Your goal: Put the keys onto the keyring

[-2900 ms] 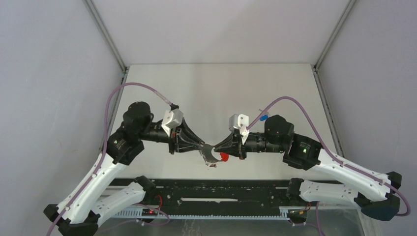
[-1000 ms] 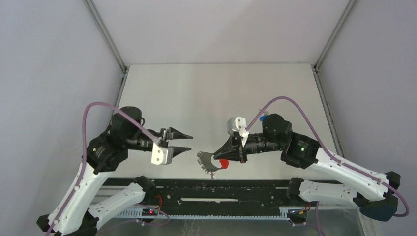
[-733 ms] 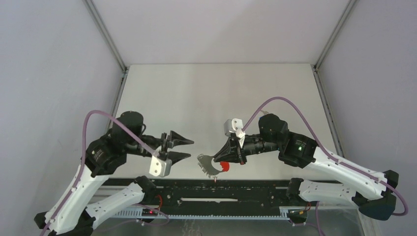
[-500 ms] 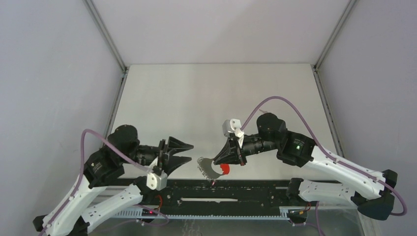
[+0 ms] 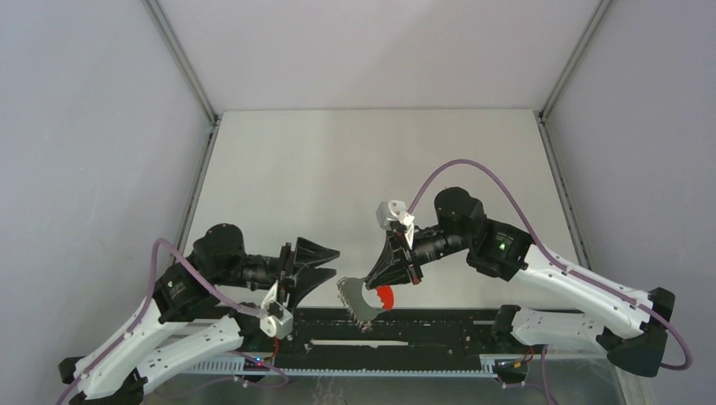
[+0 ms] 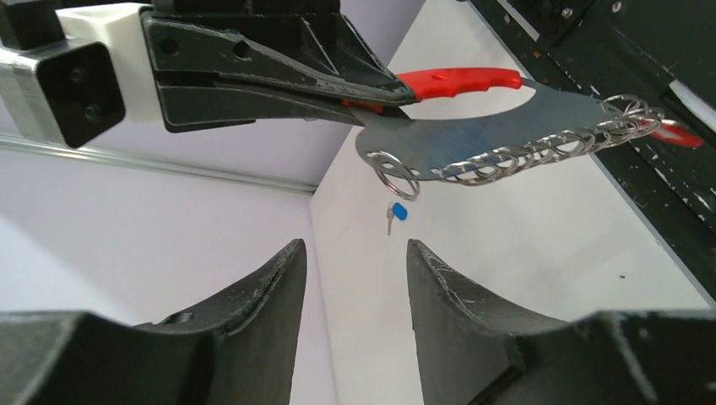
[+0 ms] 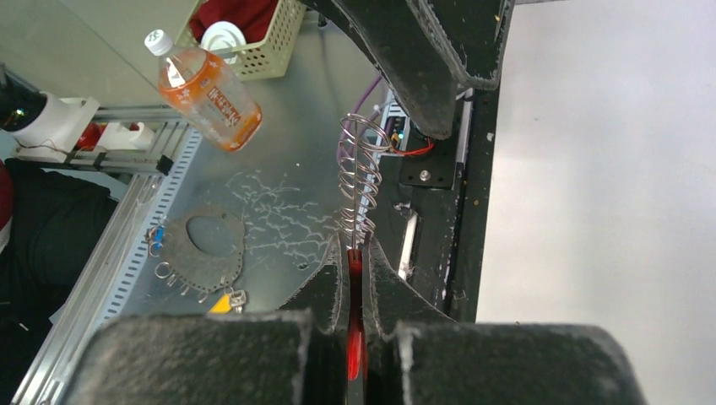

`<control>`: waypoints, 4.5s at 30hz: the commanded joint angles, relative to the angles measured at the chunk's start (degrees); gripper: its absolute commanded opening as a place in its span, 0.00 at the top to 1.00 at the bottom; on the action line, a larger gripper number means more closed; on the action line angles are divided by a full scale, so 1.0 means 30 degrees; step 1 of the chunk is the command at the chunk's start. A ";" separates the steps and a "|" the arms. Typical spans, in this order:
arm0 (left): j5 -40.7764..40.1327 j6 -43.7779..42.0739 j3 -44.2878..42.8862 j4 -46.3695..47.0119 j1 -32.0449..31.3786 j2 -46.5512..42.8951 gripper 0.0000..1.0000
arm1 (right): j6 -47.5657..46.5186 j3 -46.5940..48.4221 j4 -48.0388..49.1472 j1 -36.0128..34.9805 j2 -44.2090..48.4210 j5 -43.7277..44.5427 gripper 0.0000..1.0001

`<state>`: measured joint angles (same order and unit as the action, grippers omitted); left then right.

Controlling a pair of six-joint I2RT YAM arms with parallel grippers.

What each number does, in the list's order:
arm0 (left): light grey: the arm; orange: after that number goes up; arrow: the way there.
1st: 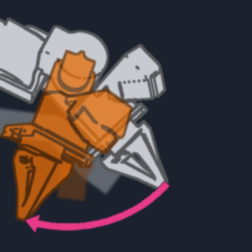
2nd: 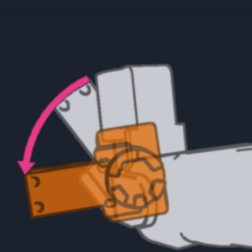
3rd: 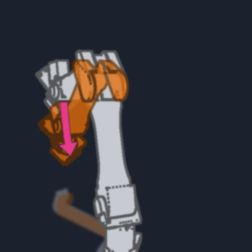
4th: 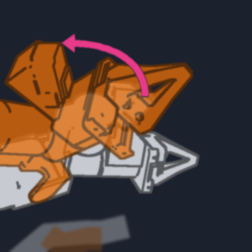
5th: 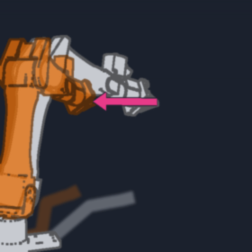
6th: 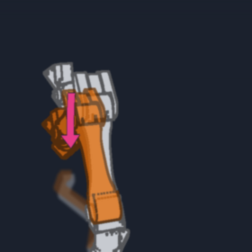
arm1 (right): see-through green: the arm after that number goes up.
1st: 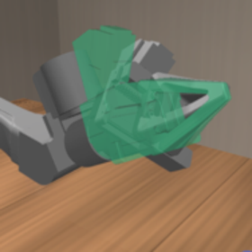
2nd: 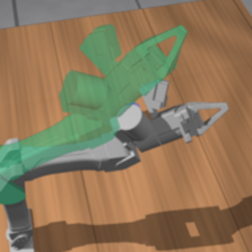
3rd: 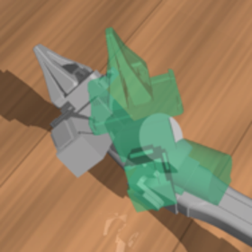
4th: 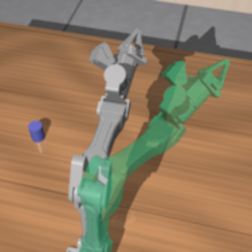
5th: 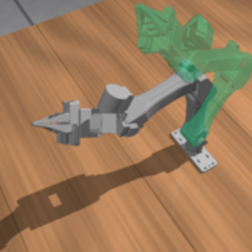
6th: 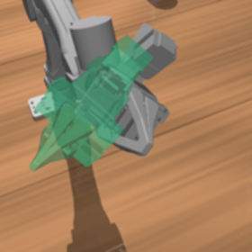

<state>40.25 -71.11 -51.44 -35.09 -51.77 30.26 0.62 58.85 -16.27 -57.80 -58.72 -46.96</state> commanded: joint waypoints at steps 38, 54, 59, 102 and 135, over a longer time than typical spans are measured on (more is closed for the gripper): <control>-0.0511 0.1881 -0.0631 0.1536 -0.2168 -0.0368 0.84 | 0.2335 0.0833 0.3490 0.1167 -0.0479 -0.2118 1.00; 0.0111 0.4202 -0.1434 0.1473 -0.2197 -0.0029 1.00 | 0.1595 0.1101 0.2621 0.1139 -0.0838 -0.2595 1.00; 0.0044 0.5125 -0.2350 0.0210 -0.2197 0.0824 1.00 | 0.0422 0.1563 0.1399 0.0839 -0.1076 -0.1194 1.00; -0.4142 1.5929 -0.2557 0.0982 -0.1670 0.3946 1.00 | -0.6252 0.4301 -0.3197 -0.3291 -0.0759 0.8515 0.56; -0.1573 1.8404 -0.2191 0.2202 -0.0123 0.3064 0.64 | -0.1337 -0.2121 0.7031 -0.3175 0.3264 1.0034 1.00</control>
<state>30.96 -21.67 -59.66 -33.45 -54.13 40.07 -8.64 54.37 -9.08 -67.20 -51.59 -16.95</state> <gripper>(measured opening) 0.357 0.006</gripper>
